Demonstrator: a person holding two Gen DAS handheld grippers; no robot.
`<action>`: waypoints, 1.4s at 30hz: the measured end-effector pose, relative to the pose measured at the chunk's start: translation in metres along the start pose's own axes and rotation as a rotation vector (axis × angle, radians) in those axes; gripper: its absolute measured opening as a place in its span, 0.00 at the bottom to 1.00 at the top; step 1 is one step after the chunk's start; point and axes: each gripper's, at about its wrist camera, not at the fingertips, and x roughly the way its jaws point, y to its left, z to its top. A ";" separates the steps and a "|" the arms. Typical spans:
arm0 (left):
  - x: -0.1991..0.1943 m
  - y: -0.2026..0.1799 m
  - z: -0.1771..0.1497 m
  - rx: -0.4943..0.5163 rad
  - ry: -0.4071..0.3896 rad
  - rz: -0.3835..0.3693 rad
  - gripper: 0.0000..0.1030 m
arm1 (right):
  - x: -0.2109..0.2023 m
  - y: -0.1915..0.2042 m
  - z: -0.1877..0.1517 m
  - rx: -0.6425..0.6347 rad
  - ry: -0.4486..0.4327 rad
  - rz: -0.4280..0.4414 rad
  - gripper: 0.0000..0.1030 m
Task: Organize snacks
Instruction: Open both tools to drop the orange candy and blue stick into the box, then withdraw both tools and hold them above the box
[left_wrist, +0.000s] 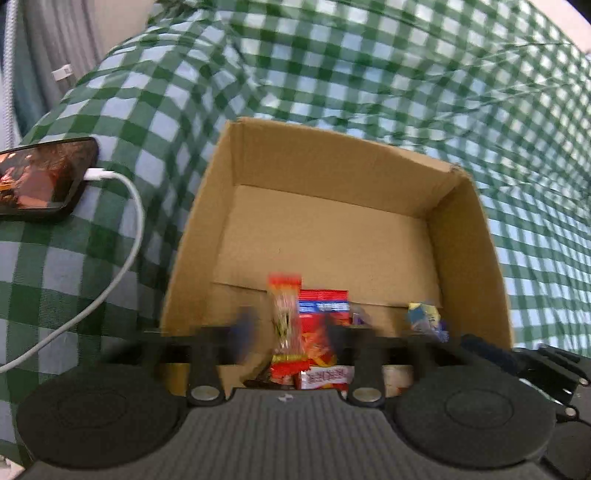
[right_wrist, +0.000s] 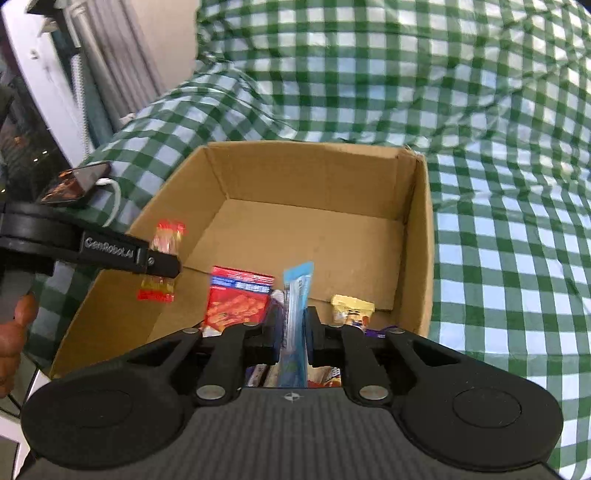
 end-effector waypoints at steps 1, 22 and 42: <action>-0.002 0.002 -0.001 -0.016 -0.013 0.022 0.98 | 0.002 -0.002 0.001 0.008 0.010 -0.009 0.38; -0.092 -0.011 -0.083 0.114 -0.042 0.141 1.00 | -0.097 0.035 -0.073 0.065 -0.024 -0.055 0.84; -0.159 -0.027 -0.157 0.114 -0.150 0.156 1.00 | -0.176 0.056 -0.122 -0.050 -0.183 -0.099 0.99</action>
